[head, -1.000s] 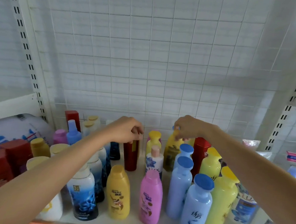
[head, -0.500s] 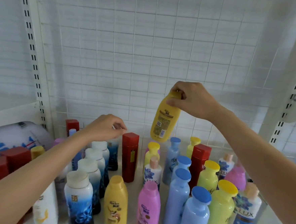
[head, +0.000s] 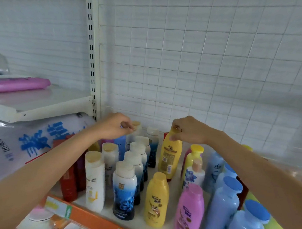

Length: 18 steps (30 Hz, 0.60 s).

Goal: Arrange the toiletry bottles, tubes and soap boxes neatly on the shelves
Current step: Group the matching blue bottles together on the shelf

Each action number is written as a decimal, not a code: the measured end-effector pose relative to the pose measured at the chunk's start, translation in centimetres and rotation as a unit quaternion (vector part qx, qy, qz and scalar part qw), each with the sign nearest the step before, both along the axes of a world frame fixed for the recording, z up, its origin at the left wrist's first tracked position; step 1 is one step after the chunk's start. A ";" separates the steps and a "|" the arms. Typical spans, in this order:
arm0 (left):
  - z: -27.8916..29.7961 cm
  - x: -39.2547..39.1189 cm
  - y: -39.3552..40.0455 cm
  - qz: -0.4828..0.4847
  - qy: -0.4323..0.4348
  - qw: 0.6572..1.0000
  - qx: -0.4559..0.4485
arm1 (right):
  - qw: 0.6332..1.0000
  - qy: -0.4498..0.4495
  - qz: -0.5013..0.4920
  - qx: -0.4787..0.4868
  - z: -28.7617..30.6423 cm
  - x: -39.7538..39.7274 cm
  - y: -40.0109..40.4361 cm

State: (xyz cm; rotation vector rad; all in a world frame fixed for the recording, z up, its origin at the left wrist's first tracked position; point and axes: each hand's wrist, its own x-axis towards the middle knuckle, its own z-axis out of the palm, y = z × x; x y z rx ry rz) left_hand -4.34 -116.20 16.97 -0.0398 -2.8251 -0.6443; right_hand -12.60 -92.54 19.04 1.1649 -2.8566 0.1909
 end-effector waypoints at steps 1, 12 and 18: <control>-0.2 0.0 0.0 -0.002 -0.001 1.000 -0.008 | 1.000 -0.009 0.000 0.020 -0.8 -0.2 -0.4; -1.0 -2.4 2.4 -0.067 -0.041 0.996 -0.033 | 0.991 -0.045 0.012 0.128 -5.7 -0.5 -2.3; -0.8 -6.1 5.9 -0.103 -0.070 0.990 -0.070 | 0.988 -0.069 0.023 0.136 -4.5 -0.3 -1.5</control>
